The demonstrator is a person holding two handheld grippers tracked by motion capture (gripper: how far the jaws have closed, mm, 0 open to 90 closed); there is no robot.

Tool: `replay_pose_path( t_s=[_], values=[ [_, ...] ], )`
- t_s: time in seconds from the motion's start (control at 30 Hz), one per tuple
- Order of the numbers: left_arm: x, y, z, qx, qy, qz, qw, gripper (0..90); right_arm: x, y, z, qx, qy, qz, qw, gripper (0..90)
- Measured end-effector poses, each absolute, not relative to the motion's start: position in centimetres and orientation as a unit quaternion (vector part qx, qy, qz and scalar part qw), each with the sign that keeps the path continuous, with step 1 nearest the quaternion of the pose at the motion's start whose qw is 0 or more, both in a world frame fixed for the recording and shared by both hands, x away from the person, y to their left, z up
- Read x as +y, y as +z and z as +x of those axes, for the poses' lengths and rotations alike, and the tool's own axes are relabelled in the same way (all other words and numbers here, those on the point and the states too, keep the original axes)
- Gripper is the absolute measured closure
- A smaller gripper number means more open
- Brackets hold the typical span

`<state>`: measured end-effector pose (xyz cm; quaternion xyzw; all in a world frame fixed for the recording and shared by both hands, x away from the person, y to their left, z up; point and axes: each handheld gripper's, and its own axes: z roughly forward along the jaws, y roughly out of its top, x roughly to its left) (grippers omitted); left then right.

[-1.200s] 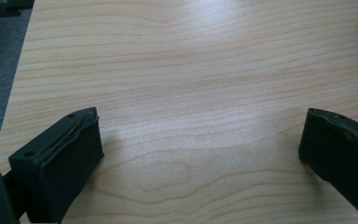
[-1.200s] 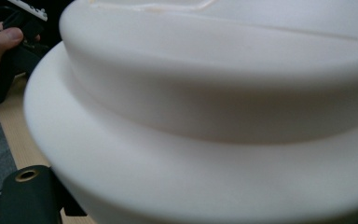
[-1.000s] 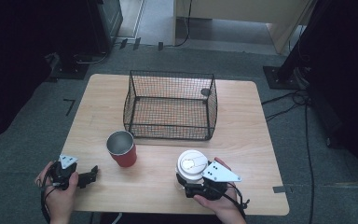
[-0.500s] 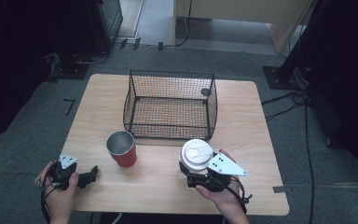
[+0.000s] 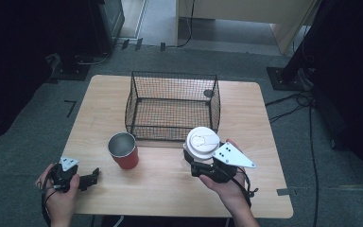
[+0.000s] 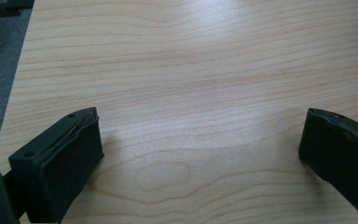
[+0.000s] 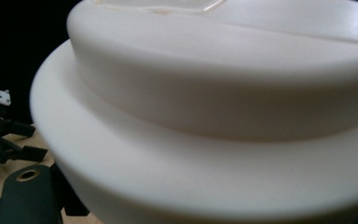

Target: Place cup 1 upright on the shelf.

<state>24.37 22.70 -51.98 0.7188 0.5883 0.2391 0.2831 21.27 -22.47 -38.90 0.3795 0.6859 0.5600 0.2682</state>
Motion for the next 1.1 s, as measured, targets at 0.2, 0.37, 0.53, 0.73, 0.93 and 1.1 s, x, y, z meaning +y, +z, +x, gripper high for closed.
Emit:
replay_pose_path(
  t_s=[0.2,0.37,0.53,0.73,0.93,1.1],
  values=[
    [22.7,-52.0,24.4,0.588,0.239,0.719,0.283,0.1,-22.4,-37.9,22.0,0.679,0.562,0.38,0.28,16.7],
    [22.7,-52.0,24.4,0.589,0.239,0.718,0.284,0.1,-22.5,-36.7,22.9,0.67,0.567,0.377,0.296,16.7],
    [22.7,-52.0,24.4,0.588,0.239,0.719,0.283,0.1,-22.6,-35.8,23.7,0.665,0.566,0.377,0.308,16.7],
    [22.7,-52.0,24.4,0.589,0.239,0.718,0.284,0.1,-22.6,-35.2,24.7,0.66,0.565,0.379,0.319,16.7],
    [22.7,-52.0,24.4,0.589,0.239,0.718,0.284,0.1,-22.7,-34.4,26.2,0.65,0.567,0.382,0.333,16.7],
    [22.7,-52.0,24.4,0.589,0.239,0.718,0.284,0.1,-22.7,-34.1,27.2,0.645,0.566,0.384,0.341,16.7]
  ],
)
